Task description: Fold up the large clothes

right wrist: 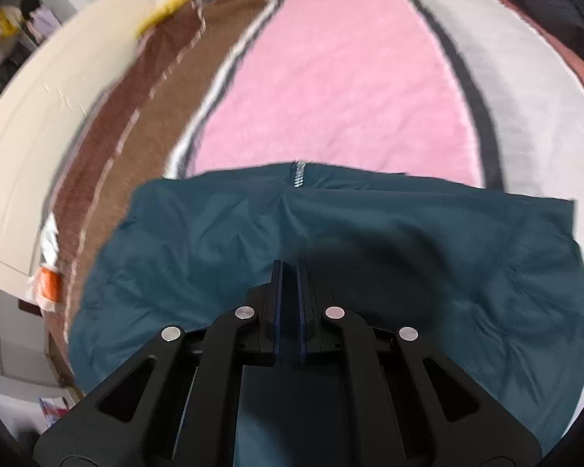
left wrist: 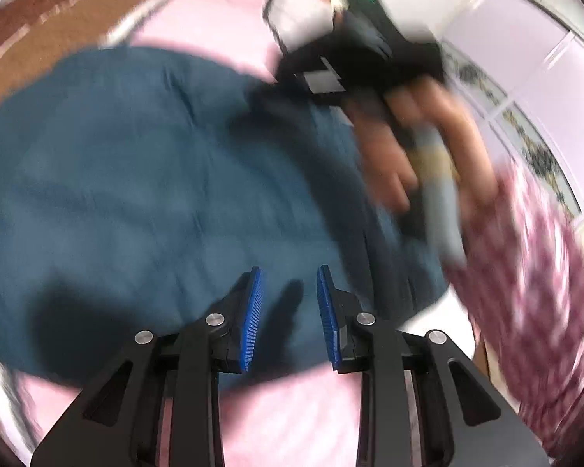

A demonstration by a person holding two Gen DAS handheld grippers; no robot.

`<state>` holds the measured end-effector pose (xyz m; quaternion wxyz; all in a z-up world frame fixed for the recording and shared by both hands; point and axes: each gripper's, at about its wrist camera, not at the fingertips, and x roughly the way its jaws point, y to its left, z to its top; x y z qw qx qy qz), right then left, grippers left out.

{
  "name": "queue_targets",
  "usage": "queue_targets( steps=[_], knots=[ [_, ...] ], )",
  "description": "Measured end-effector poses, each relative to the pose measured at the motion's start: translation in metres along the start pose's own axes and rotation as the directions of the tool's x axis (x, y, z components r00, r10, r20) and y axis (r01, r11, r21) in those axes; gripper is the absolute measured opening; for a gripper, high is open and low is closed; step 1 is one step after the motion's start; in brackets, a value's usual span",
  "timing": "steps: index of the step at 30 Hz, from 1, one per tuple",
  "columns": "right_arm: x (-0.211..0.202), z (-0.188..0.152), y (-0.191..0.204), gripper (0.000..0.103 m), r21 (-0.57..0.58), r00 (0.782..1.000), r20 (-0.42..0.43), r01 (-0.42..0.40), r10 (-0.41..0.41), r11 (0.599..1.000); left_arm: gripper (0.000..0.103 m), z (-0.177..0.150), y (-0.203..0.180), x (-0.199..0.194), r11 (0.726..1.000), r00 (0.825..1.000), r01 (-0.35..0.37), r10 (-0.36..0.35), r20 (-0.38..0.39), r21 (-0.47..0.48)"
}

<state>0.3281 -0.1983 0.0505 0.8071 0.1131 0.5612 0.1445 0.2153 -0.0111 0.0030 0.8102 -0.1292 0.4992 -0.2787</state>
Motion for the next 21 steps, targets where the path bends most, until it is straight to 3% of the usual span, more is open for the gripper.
queue_targets(
  steps=[4, 7, 11, 17, 21],
  knots=[
    [0.036, 0.014, 0.001, 0.005, -0.003, 0.997, -0.075, 0.029, -0.029, 1.0, 0.028, -0.013, 0.005, 0.031, 0.997, 0.997, -0.07, 0.071, -0.041, 0.021],
    [0.047, 0.018, -0.003, 0.002, -0.022, 0.995, -0.094, 0.04, -0.041, 0.999, 0.028, -0.012, 0.012, 0.043, 0.997, 0.995, -0.08, 0.079, -0.06, -0.002],
    [0.058, 0.018, -0.011, 0.0, 0.005, 0.994, -0.107, 0.037, -0.037, 0.999, 0.027, -0.017, 0.008, 0.056, 0.992, 0.991, -0.121, 0.123, -0.056, 0.043],
    [0.056, 0.01, -0.007, 0.0, 0.039, 0.994, -0.089, 0.071, -0.067, 0.997, 0.027, -0.023, 0.002, 0.06, 0.988, 0.989, -0.137, 0.14, -0.055, 0.069],
    [0.032, 0.004, -0.001, 0.002, 0.05, 0.995, -0.057, 0.083, -0.081, 0.995, 0.028, -0.024, -0.013, 0.053, 0.994, 0.992, -0.111, 0.112, -0.055, 0.018]
  ],
)
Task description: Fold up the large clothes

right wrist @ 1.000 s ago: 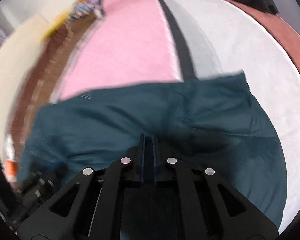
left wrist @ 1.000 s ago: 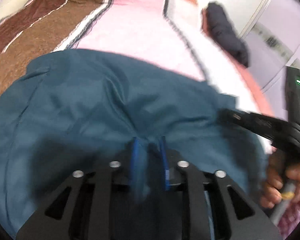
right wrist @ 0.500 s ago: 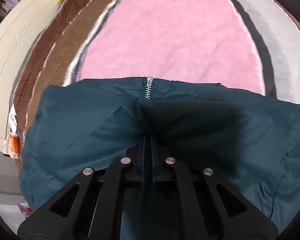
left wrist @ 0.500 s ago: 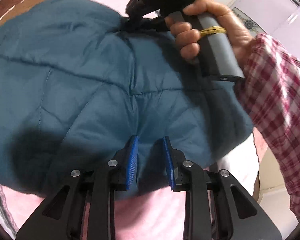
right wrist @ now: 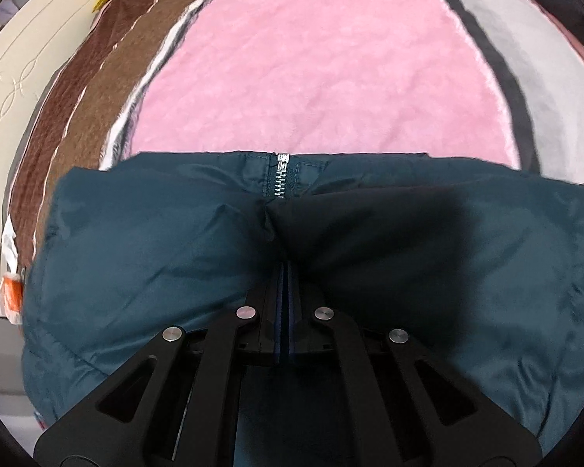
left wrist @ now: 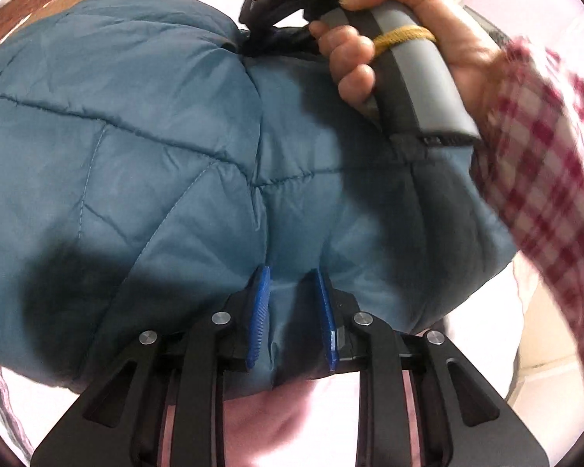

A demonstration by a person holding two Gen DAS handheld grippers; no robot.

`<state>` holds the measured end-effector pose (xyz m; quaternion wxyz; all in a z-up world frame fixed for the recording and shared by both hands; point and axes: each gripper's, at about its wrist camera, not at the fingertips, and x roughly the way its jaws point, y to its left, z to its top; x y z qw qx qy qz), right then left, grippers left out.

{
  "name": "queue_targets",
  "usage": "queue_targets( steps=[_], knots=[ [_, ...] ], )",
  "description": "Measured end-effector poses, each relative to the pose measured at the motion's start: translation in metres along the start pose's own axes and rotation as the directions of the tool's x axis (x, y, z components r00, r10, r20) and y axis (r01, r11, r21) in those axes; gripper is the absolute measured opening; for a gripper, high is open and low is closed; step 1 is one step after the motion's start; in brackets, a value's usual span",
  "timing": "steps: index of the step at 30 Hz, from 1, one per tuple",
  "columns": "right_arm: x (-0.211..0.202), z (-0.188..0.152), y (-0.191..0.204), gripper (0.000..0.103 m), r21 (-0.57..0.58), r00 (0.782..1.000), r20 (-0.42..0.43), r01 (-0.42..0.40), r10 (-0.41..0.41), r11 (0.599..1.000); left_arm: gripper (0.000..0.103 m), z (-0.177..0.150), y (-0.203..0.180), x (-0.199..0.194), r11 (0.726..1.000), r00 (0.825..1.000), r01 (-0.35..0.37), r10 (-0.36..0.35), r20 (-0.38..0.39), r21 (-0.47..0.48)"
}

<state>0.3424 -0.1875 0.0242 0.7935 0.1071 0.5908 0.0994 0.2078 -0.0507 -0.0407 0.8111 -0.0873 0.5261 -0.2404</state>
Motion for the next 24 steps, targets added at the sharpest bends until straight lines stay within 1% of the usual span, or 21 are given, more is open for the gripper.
queue_targets(
  steps=[1, 3, 6, 7, 8, 9, 12, 14, 16, 17, 19, 20, 21, 24],
  knots=[
    [-0.006, -0.002, 0.001, 0.003, 0.003, 1.0, 0.007, -0.005, 0.005, 1.0, 0.03, -0.001, 0.001, -0.008, 1.0, 1.0, 0.02, -0.02, 0.005, -0.016],
    [-0.029, -0.011, 0.006, 0.003, -0.018, 0.999, 0.04, -0.018, 0.019, 1.0, 0.045, -0.001, -0.001, -0.024, 0.999, 0.999, 0.037, -0.036, 0.027, -0.029],
    [-0.057, -0.029, 0.013, 0.006, -0.054, 0.997, 0.079, -0.013, 0.017, 0.998, 0.057, -0.01, 0.002, -0.058, 0.999, 0.996, 0.024, -0.022, 0.087, -0.026],
    [-0.07, -0.04, 0.015, 0.006, -0.07, 0.995, 0.09, -0.024, 0.03, 0.997, 0.058, -0.013, 0.005, -0.066, 0.999, 0.995, 0.021, -0.018, 0.101, -0.027],
    [-0.08, -0.051, 0.017, 0.006, -0.087, 0.994, 0.101, -0.023, 0.031, 0.996, 0.059, -0.019, 0.01, -0.08, 0.999, 0.992, 0.005, 0.0, 0.123, -0.04],
    [-0.086, -0.059, 0.02, 0.006, -0.101, 0.993, 0.112, -0.014, 0.025, 0.995, 0.063, -0.024, 0.015, -0.089, 0.998, 0.991, -0.001, 0.008, 0.137, -0.055],
    [-0.107, -0.099, 0.026, 0.006, -0.135, 0.989, 0.146, -0.01, 0.03, 0.991, 0.066, -0.037, 0.043, -0.113, 0.99, 0.984, -0.03, 0.053, 0.17, -0.139],
    [-0.114, -0.123, 0.025, 0.006, -0.14, 0.987, 0.154, -0.026, 0.048, 0.99, 0.071, -0.048, 0.066, -0.13, 0.975, 0.976, -0.041, 0.086, 0.202, -0.217],
    [-0.115, -0.143, 0.024, 0.006, -0.128, 0.986, 0.156, -0.045, 0.065, 0.991, 0.072, -0.055, 0.093, -0.142, 0.957, 0.967, -0.044, 0.113, 0.228, -0.288],
    [-0.114, -0.151, 0.025, 0.006, -0.118, 0.985, 0.15, -0.07, 0.088, 0.991, 0.072, -0.056, 0.111, -0.148, 0.938, 0.963, -0.047, 0.133, 0.233, -0.344],
    [-0.109, -0.164, 0.029, 0.006, -0.097, 0.982, 0.136, -0.117, 0.129, 0.988, 0.072, -0.054, 0.138, -0.154, 0.903, 0.96, -0.011, 0.131, 0.249, -0.43],
    [-0.11, -0.17, 0.03, 0.006, -0.096, 0.982, 0.135, -0.123, 0.135, 0.988, 0.073, -0.055, 0.153, -0.155, 0.869, 0.956, 0.032, 0.116, 0.268, -0.493],
    [-0.109, -0.174, 0.035, 0.006, -0.097, 0.98, 0.138, -0.13, 0.143, 0.987, 0.075, -0.055, 0.163, -0.157, 0.844, 0.952, 0.07, 0.103, 0.288, -0.532],
    [-0.106, -0.183, 0.043, 0.006, -0.086, 0.976, 0.142, -0.157, 0.168, 0.984, 0.077, -0.057, 0.187, -0.154, 0.764, 0.943, 0.157, 0.072, 0.325, -0.626]
  ],
)
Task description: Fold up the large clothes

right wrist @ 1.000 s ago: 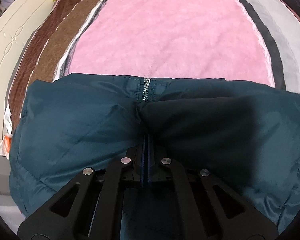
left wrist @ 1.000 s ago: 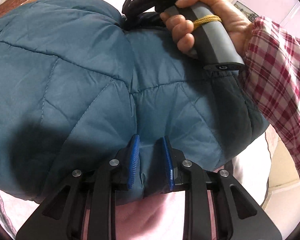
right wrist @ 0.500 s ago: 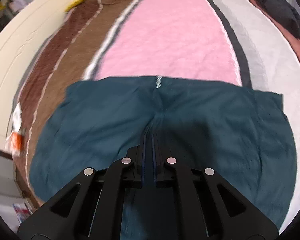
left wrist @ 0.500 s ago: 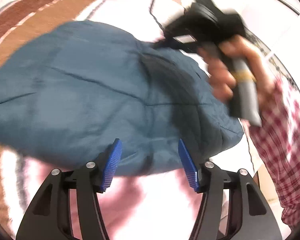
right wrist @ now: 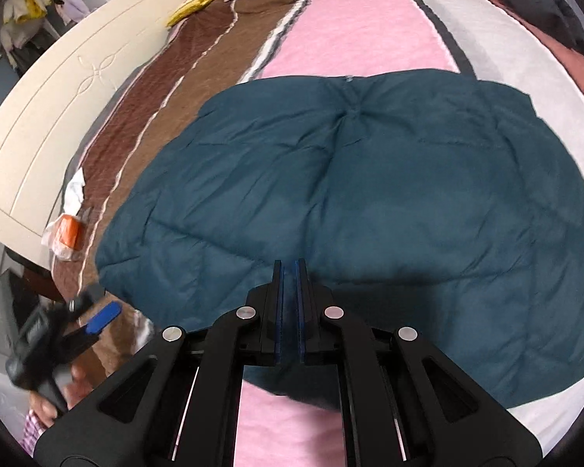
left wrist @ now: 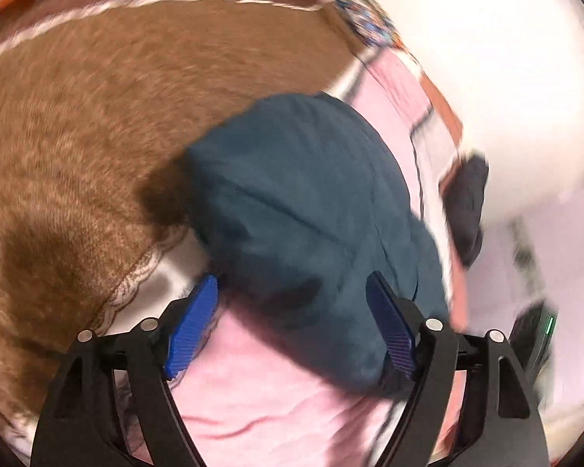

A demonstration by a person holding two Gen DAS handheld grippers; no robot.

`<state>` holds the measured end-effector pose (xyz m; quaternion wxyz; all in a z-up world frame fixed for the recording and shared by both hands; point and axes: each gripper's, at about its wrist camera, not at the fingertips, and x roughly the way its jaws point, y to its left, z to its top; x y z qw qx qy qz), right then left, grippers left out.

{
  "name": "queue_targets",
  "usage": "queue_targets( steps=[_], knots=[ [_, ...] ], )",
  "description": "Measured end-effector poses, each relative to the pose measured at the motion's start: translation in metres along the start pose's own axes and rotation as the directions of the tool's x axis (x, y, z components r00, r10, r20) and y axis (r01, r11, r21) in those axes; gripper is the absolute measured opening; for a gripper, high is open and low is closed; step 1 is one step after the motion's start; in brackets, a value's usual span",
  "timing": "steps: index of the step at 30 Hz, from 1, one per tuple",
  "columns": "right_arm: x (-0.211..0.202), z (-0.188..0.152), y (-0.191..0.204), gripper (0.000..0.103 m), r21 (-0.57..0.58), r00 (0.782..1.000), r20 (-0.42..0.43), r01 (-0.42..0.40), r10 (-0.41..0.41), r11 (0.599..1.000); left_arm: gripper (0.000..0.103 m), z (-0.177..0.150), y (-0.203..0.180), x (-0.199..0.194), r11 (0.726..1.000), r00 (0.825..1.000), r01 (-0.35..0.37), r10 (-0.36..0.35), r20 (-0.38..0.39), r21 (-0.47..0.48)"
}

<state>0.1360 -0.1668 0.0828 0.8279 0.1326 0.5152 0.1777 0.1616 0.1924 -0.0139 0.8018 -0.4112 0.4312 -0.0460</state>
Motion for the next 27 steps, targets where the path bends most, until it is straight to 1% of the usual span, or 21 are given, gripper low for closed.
queue_targets(
  steps=[2, 4, 6, 8, 10, 11, 14, 16, 17, 18, 19, 21, 22, 24, 26, 27],
  knots=[
    [0.005, -0.005, 0.003, 0.006, 0.014, 1.0, -0.001, -0.018, 0.018, 1.0, 0.078, 0.007, 0.01, 0.01, 0.997, 1.0, 0.013, -0.013, -0.003, -0.076],
    [0.011, -0.009, 0.004, 0.006, 0.013, 1.0, -0.011, -0.003, 0.003, 1.0, 0.078, 0.013, 0.016, 0.02, 0.994, 1.0, 0.006, -0.008, -0.02, -0.113],
    [0.013, -0.009, 0.001, 0.006, 0.028, 1.0, -0.014, 0.003, -0.002, 1.0, 0.078, 0.006, 0.015, 0.031, 0.993, 0.999, 0.015, -0.02, -0.043, -0.119],
    [0.008, -0.007, -0.003, 0.006, 0.042, 1.0, 0.005, -0.003, 0.003, 0.999, 0.078, 0.005, 0.006, 0.039, 0.994, 0.998, 0.028, -0.033, -0.047, -0.103],
    [0.003, -0.001, -0.007, 0.006, 0.054, 1.0, 0.024, -0.001, 0.0, 0.999, 0.078, 0.006, 0.001, 0.043, 0.997, 0.999, 0.018, -0.021, -0.034, -0.076],
    [0.002, 0.002, -0.009, 0.006, 0.061, 0.999, 0.034, -0.001, -0.001, 0.998, 0.08, 0.008, 0.0, 0.047, 0.997, 1.0, 0.013, -0.014, -0.023, -0.071],
    [0.005, 0.012, -0.013, 0.006, 0.087, 0.999, 0.036, -0.018, 0.015, 0.996, 0.082, 0.014, 0.007, 0.058, 0.995, 1.0, -0.002, 0.002, -0.004, -0.096],
    [0.012, 0.015, -0.014, 0.006, 0.092, 1.0, 0.026, -0.009, 0.007, 0.996, 0.081, 0.015, 0.009, 0.063, 0.994, 1.0, 0.002, 0.001, 0.023, -0.107],
    [0.017, 0.016, -0.013, 0.006, 0.09, 1.0, 0.019, -0.008, 0.006, 0.996, 0.078, 0.015, 0.009, 0.062, 0.994, 1.0, 0.0, 0.003, 0.031, -0.107],
    [0.021, 0.016, -0.013, 0.006, 0.09, 1.0, 0.01, -0.012, 0.011, 0.996, 0.07, 0.014, 0.008, 0.061, 0.995, 0.999, -0.005, 0.009, 0.041, -0.096],
    [0.028, 0.015, -0.014, 0.006, 0.1, 1.0, -0.012, -0.013, 0.015, 0.995, 0.066, 0.013, 0.005, 0.06, 0.997, 0.999, -0.012, 0.016, 0.049, -0.075],
    [0.039, 0.009, -0.018, 0.006, 0.131, 0.998, -0.048, -0.02, 0.026, 0.991, 0.048, 0.016, -0.002, 0.062, 0.999, 0.998, -0.021, 0.023, 0.059, -0.03],
    [0.04, 0.007, -0.019, 0.006, 0.14, 0.998, -0.052, -0.024, 0.031, 0.99, 0.044, 0.015, -0.006, 0.06, 1.0, 0.998, -0.026, 0.026, 0.064, -0.001],
    [0.041, 0.003, -0.019, 0.005, 0.139, 0.998, -0.054, -0.028, 0.036, 0.99, 0.034, 0.015, -0.012, 0.057, 0.998, 0.996, -0.037, 0.034, 0.078, 0.043],
    [0.049, 0.001, -0.019, 0.0, 0.121, 0.997, -0.078, 0.025, -0.016, 0.992, 0.029, 0.013, -0.021, 0.052, 0.995, 0.995, -0.042, 0.033, 0.098, 0.088],
    [0.058, 0.0, -0.022, 0.0, 0.127, 0.994, -0.101, 0.042, -0.029, 0.991, 0.027, 0.013, -0.025, 0.05, 0.994, 0.994, -0.039, 0.028, 0.108, 0.1]
  ],
)
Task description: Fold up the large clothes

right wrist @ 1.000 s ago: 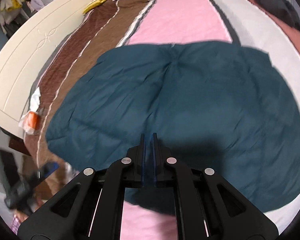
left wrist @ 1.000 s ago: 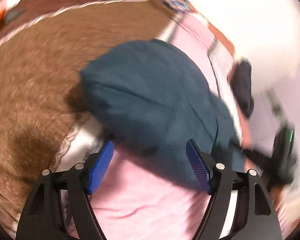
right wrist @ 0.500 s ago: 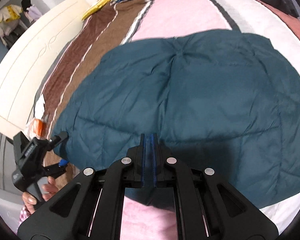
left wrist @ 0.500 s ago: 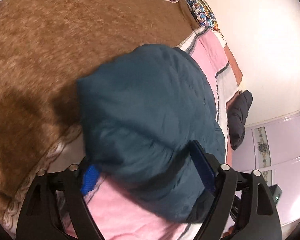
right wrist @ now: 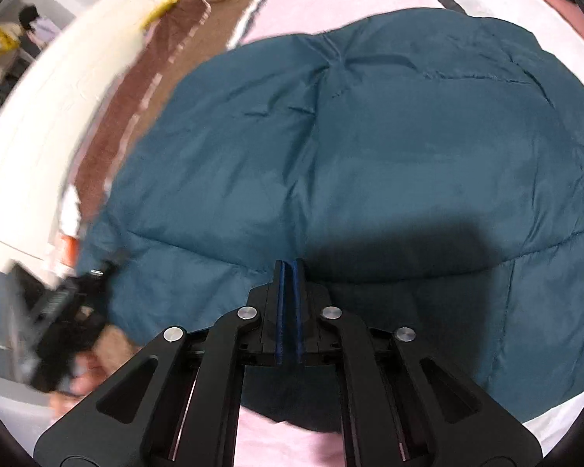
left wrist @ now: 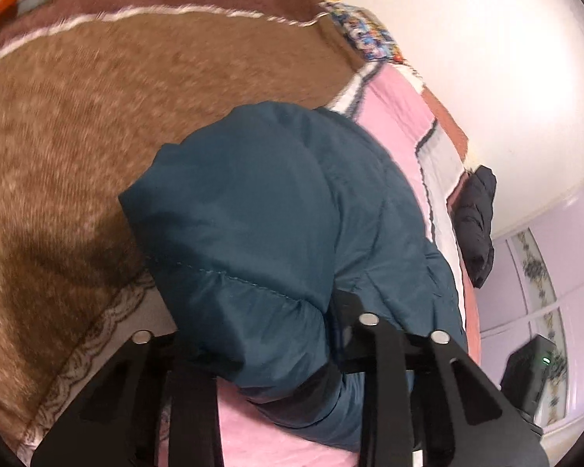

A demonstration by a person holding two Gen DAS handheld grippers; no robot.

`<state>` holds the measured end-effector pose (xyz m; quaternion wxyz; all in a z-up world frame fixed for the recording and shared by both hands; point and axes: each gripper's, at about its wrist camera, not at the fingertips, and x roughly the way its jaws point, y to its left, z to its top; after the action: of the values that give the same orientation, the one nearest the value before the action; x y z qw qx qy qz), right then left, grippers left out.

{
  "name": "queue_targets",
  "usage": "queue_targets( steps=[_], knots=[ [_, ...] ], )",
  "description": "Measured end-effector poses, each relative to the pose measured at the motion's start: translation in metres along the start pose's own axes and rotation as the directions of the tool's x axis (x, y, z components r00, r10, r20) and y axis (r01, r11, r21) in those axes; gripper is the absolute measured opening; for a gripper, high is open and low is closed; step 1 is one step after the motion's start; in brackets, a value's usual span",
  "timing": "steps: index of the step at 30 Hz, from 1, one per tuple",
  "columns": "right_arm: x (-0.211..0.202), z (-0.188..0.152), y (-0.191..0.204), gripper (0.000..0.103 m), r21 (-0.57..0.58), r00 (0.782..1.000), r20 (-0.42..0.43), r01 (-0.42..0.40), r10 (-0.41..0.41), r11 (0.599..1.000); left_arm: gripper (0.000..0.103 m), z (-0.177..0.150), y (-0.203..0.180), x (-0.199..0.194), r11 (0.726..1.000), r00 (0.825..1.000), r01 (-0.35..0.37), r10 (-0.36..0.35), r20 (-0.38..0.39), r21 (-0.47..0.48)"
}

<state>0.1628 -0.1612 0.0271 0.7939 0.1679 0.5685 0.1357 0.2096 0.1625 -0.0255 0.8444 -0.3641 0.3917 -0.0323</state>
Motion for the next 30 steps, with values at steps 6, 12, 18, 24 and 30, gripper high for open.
queue_targets(
  steps=[6, 12, 18, 24, 30],
  knots=[
    [0.005, 0.005, 0.001, 0.0, 0.016, 0.999, -0.038, 0.013, -0.012, 1.0, 0.023, -0.003, -0.038, -0.022, 0.991, 0.997, -0.006, -0.004, 0.076, 0.137],
    [-0.064, -0.032, -0.015, 0.004, 0.029, 0.997, 0.035, -0.074, 0.073, 0.997, 0.022, 0.002, -0.066, -0.042, 0.972, 0.994, 0.016, -0.041, 0.1, 0.233],
    [-0.08, -0.063, -0.047, 0.004, 0.075, 0.996, 0.072, -0.053, 0.048, 0.996, 0.022, -0.01, -0.111, -0.058, 0.925, 0.988, 0.004, -0.061, 0.139, 0.38],
    [-0.034, -0.062, -0.066, 0.005, 0.122, 0.994, -0.012, -0.108, 0.11, 0.987, 0.022, -0.042, -0.177, -0.067, 0.826, 0.985, 0.011, -0.107, 0.137, 0.564],
    [-0.082, -0.068, -0.095, 0.005, 0.17, 0.967, 0.096, -0.248, 0.235, 0.954, 0.022, -0.099, -0.248, -0.058, 0.623, 0.983, -0.02, -0.132, 0.13, 0.782]
  ],
)
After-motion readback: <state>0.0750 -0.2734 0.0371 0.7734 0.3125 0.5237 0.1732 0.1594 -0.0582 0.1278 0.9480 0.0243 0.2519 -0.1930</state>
